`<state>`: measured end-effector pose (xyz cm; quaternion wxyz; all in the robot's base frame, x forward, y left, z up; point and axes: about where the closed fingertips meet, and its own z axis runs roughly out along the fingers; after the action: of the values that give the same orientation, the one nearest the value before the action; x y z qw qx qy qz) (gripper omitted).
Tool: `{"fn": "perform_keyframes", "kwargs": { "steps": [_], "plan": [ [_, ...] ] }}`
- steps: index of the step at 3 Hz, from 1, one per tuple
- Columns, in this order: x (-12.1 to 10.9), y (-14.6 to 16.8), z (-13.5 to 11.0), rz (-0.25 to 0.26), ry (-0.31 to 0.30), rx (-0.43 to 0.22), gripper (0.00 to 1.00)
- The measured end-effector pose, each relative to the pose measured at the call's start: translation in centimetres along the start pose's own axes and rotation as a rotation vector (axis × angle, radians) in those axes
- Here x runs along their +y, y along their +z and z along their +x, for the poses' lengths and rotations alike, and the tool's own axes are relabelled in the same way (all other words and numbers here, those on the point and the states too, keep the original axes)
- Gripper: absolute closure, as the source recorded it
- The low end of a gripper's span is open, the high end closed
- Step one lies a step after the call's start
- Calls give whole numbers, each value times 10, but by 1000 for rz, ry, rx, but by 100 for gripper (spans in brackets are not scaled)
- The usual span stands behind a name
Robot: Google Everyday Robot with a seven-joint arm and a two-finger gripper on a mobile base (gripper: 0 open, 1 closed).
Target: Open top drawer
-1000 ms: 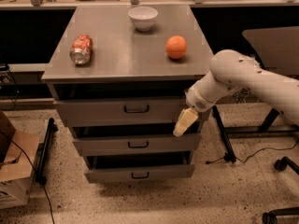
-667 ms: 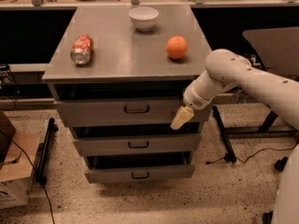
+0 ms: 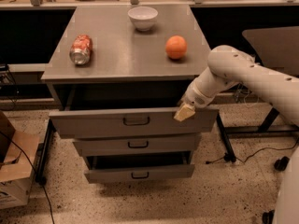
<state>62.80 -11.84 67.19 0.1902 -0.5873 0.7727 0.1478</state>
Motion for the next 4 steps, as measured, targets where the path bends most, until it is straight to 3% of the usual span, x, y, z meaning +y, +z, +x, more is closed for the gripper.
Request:
{"fn": "perform_keyframes", "kwargs": {
  "steps": [1, 3, 4],
  "plan": [
    [22, -8, 2, -39, -8, 3, 69],
    [22, -8, 2, -39, -8, 3, 22],
    [33, -9, 4, -64, -42, 63, 1]
  ]
}}
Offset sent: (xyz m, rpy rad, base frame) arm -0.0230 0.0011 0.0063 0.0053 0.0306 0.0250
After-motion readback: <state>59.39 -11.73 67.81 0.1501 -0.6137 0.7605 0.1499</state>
